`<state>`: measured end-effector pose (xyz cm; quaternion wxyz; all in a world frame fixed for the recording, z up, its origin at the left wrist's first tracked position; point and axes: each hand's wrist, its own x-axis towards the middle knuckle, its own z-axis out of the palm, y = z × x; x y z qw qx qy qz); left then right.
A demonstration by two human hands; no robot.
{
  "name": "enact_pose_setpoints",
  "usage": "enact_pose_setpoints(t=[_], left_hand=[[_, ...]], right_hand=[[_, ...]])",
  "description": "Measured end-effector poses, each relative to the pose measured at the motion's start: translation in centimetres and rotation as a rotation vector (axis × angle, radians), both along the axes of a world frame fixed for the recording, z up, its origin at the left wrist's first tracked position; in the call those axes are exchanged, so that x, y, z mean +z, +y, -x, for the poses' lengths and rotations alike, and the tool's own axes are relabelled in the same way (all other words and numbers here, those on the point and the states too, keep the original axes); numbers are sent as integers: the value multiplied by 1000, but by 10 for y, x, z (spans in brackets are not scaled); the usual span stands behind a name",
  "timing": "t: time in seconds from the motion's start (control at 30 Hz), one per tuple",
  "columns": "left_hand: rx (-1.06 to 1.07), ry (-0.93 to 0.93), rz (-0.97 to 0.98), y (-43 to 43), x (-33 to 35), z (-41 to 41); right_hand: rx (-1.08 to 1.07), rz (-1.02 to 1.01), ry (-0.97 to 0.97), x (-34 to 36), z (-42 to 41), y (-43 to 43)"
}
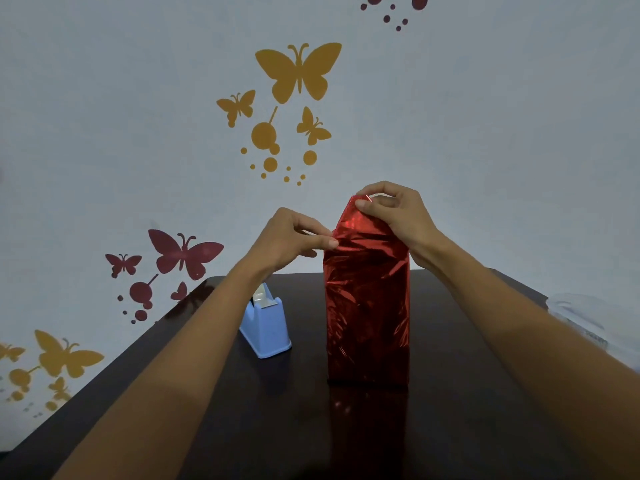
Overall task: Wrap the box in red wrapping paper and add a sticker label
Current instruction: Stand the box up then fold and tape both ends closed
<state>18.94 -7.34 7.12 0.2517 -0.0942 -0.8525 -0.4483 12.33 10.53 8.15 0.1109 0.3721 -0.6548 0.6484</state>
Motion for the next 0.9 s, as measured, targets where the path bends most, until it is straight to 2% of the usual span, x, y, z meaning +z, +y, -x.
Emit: enact_pose_setpoints(t=[0.2, 0.37, 0.63, 0.77, 0.9], left_hand=[[-55, 64, -114, 3, -9, -3], [-10, 131, -195, 2, -12, -3], [7, 171, -129, 7, -7, -4], [-58, 225, -121, 17, 11, -1], [-82, 203, -69, 24, 28, 5]], right_hand=[[34, -156, 21, 3, -2, 1], [50, -137, 70, 6, -5, 3], [58, -58, 50, 2, -7, 4], [62, -46, 41, 2, -8, 3], [29, -27, 52, 5, -7, 3]])
